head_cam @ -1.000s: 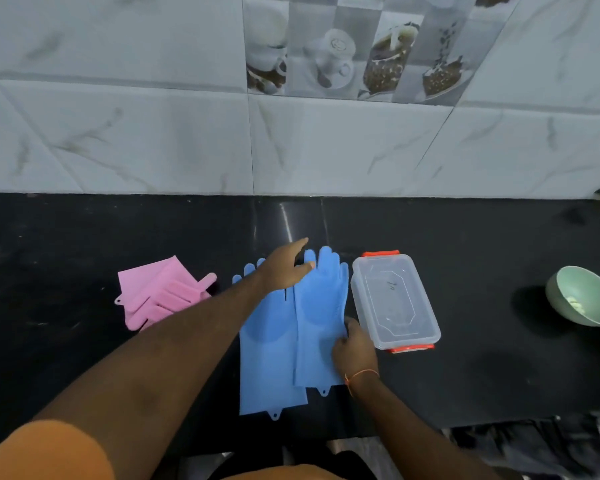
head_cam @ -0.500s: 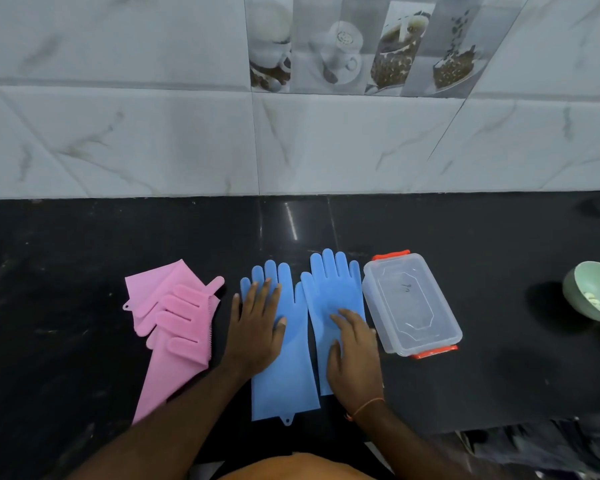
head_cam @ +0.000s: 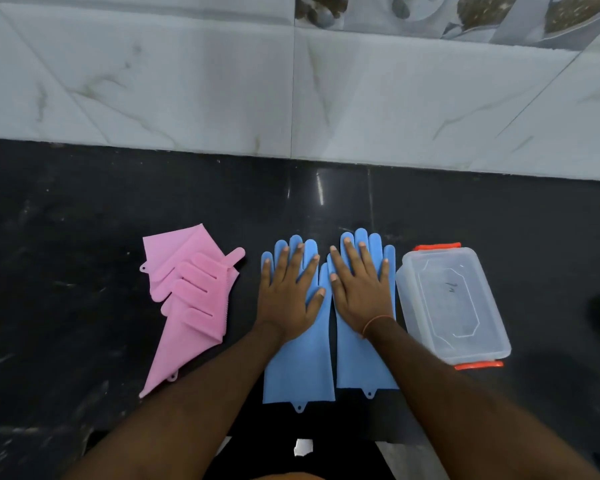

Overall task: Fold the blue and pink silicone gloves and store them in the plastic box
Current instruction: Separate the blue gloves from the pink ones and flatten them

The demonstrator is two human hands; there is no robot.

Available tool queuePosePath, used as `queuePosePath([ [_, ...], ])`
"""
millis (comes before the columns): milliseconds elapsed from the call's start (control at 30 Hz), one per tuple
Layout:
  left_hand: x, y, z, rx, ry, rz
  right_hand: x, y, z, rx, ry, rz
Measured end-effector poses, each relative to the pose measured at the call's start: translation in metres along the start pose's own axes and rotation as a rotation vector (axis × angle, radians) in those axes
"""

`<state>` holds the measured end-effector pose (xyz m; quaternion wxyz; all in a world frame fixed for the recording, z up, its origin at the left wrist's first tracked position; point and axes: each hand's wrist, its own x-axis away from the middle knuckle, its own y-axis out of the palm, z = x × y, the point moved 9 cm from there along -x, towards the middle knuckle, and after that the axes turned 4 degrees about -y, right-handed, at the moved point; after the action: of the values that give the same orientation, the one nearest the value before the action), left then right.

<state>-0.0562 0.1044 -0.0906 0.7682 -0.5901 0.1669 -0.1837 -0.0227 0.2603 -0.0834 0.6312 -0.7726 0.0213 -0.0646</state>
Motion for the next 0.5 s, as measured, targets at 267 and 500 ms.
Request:
queuePosePath([
  [267, -0.003, 0.007, -0.003, -0.048, 0.018, 0.032, 0.011, 0.012, 0.010, 0.031, 0.034, 0.040],
  [500, -0.006, 0.010, 0.003, -0.067, 0.021, 0.028, 0.025, 0.012, 0.022, 0.045, 0.052, 0.033],
])
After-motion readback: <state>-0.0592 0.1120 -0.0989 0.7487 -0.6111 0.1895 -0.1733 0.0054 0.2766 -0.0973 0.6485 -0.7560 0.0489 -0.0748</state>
